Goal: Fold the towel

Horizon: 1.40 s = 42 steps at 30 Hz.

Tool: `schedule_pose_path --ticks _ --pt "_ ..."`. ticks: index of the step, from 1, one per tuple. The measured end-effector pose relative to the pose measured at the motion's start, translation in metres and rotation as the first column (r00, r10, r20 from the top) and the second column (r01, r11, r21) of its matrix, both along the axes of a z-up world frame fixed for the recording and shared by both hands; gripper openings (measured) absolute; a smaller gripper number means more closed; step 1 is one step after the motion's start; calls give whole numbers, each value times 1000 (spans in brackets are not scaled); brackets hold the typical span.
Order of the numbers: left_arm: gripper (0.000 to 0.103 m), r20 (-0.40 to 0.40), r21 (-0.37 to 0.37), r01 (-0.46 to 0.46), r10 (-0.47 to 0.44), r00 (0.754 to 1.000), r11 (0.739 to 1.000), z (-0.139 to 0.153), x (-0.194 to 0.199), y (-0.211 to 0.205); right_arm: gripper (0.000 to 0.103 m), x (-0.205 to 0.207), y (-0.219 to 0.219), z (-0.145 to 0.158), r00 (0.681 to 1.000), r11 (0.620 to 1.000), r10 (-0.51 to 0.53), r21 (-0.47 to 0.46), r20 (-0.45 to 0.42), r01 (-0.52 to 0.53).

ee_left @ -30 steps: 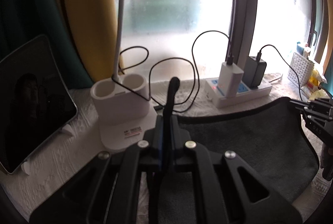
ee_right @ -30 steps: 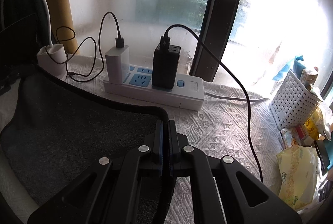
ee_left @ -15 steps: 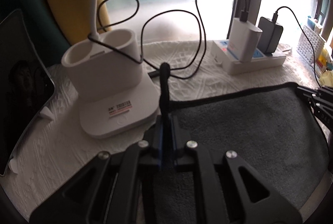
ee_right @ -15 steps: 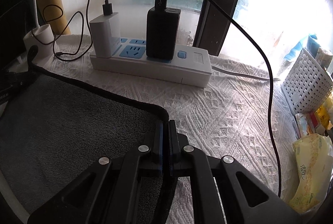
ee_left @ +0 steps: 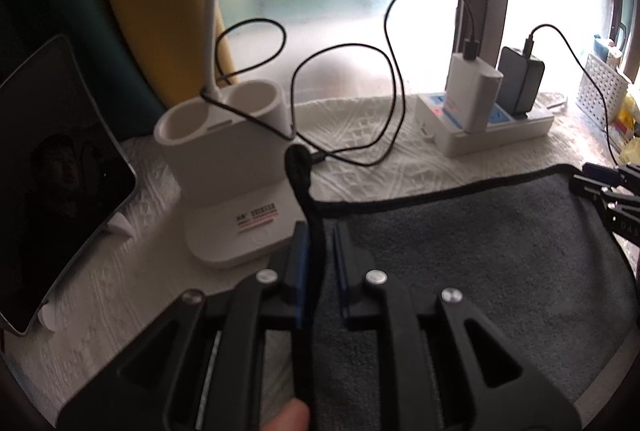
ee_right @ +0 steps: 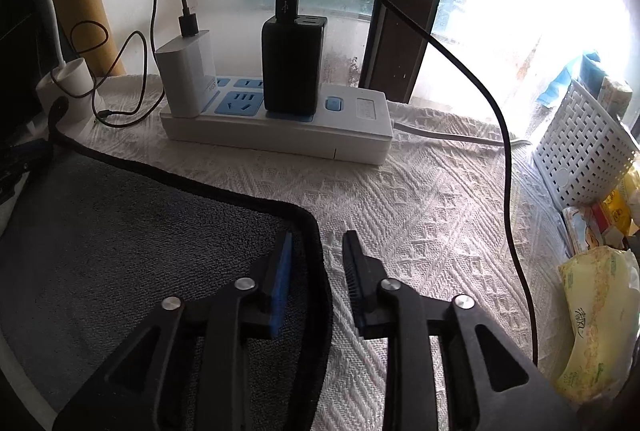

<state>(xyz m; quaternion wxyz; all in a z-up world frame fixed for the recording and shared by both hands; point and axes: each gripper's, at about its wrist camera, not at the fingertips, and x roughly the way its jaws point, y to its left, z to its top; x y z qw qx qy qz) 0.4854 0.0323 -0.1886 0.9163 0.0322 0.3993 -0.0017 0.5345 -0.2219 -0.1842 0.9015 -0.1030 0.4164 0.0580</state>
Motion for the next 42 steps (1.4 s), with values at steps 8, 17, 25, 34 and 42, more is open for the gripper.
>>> schedule_pose_path --ticks 8,17,25,34,42 --pt "19 53 -47 -67 70 996 997 20 -33 12 69 -26 -7 24 999 999 -20 43 37 18" --pt "54 100 -77 -26 33 994 997 62 -87 -4 72 -77 1 65 996 998 -5 65 93 -1" --pt "86 138 -100 -19 33 990 995 100 -141 -15 79 -134 8 103 987 996 4 82 160 -17" --pt "93 207 -143 -14 43 977 990 142 -206 -19 80 -204 12 144 971 996 4 88 240 -26" --pt "93 254 -159 23 18 967 987 171 -257 -24 81 -259 14 167 959 995 17 86 282 -43"
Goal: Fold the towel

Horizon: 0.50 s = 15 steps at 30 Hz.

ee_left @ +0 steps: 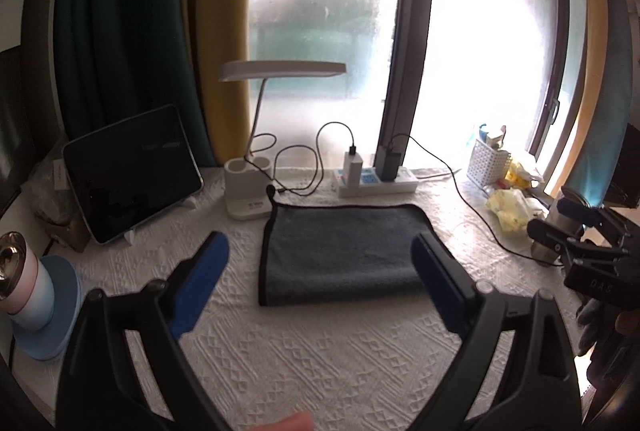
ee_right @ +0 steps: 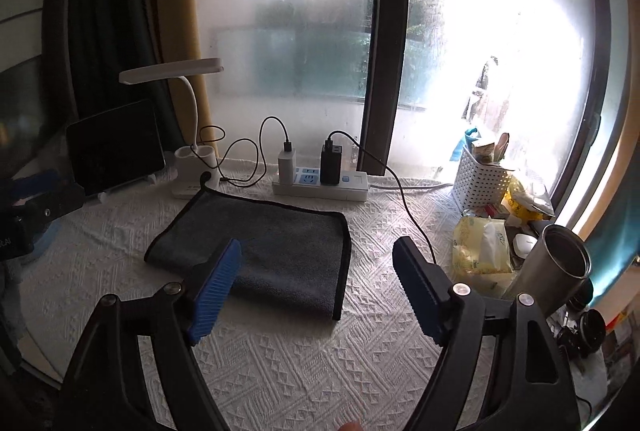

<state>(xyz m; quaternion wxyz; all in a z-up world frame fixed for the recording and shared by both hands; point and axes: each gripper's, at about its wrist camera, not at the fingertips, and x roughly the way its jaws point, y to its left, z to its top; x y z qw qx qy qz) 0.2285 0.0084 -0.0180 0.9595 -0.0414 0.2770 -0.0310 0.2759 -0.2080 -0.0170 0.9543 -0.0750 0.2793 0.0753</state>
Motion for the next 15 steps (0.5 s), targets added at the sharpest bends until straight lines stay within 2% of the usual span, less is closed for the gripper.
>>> schedule_pose_path --ticks 3,15 --pt "93 11 26 -7 7 1000 1000 5 -14 -4 81 -17 2 5 1000 1000 3 1 14 -3" --pt "93 60 36 -38 36 998 999 34 -75 -1 81 -78 5 29 997 1000 8 16 75 -9"
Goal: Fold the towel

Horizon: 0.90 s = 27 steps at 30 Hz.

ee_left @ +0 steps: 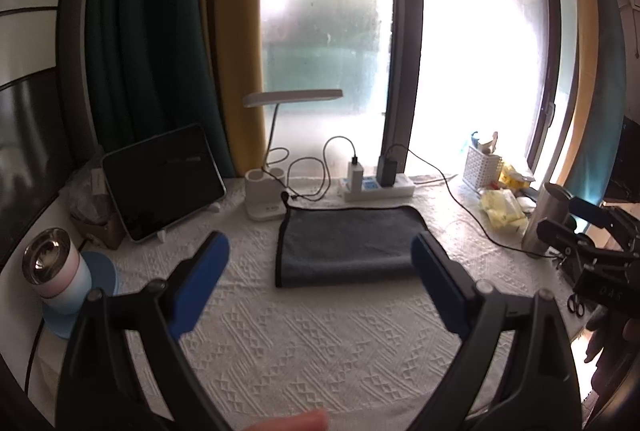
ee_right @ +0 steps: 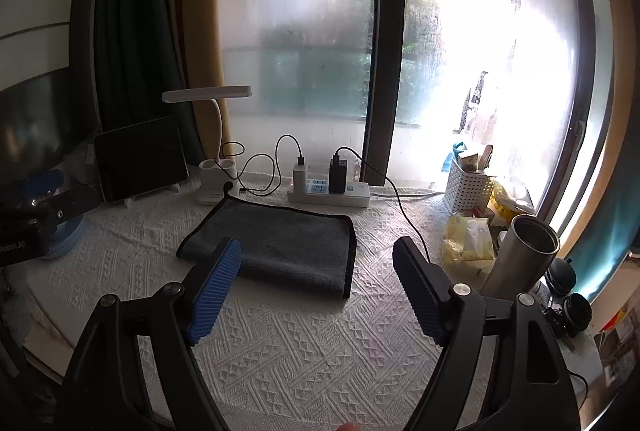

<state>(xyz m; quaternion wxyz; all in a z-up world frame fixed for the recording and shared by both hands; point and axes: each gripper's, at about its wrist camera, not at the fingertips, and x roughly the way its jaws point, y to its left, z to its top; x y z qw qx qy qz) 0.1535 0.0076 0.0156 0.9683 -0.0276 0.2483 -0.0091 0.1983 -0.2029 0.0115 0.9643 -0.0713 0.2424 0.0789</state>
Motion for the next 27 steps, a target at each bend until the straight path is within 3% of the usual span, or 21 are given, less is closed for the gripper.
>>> schedule_pose_path --ticks 12,17,27 --pt "93 147 16 -7 5 989 1000 58 -64 1 81 -68 5 60 986 1000 13 -11 168 -11" --pt "93 194 -12 -2 5 981 1000 77 -83 3 81 -96 9 86 968 1000 25 -4 250 -25" --pt "93 252 -20 8 -2 968 1000 105 -107 4 81 -126 15 113 946 999 54 -16 319 -52"
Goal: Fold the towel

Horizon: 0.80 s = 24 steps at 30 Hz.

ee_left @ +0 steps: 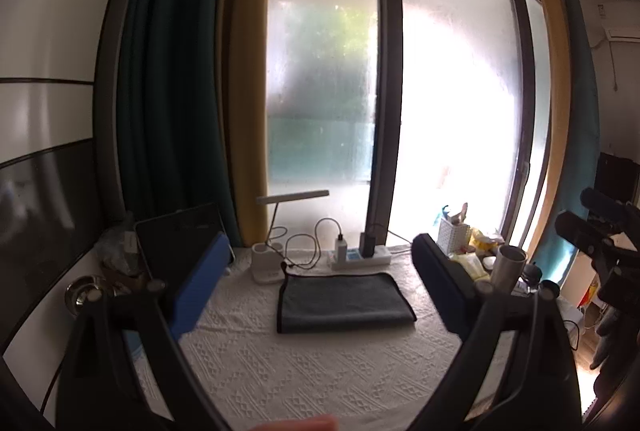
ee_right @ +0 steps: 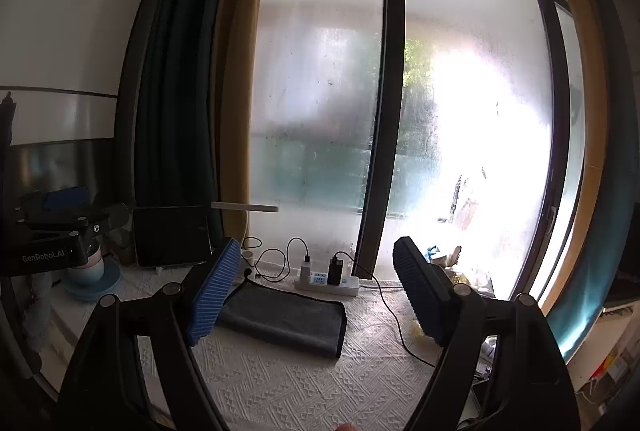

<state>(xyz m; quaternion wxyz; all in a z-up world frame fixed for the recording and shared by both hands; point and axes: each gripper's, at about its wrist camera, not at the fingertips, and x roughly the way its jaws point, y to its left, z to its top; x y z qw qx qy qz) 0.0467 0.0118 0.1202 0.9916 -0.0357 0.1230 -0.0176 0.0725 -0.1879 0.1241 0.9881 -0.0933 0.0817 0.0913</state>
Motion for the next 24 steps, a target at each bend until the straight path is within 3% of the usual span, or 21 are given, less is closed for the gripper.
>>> schedule_pose_path --ticks 24 --pt "93 19 1 -5 5 1000 1000 6 -5 -1 82 0 -2 0 1000 1000 -1 12 -8 1"
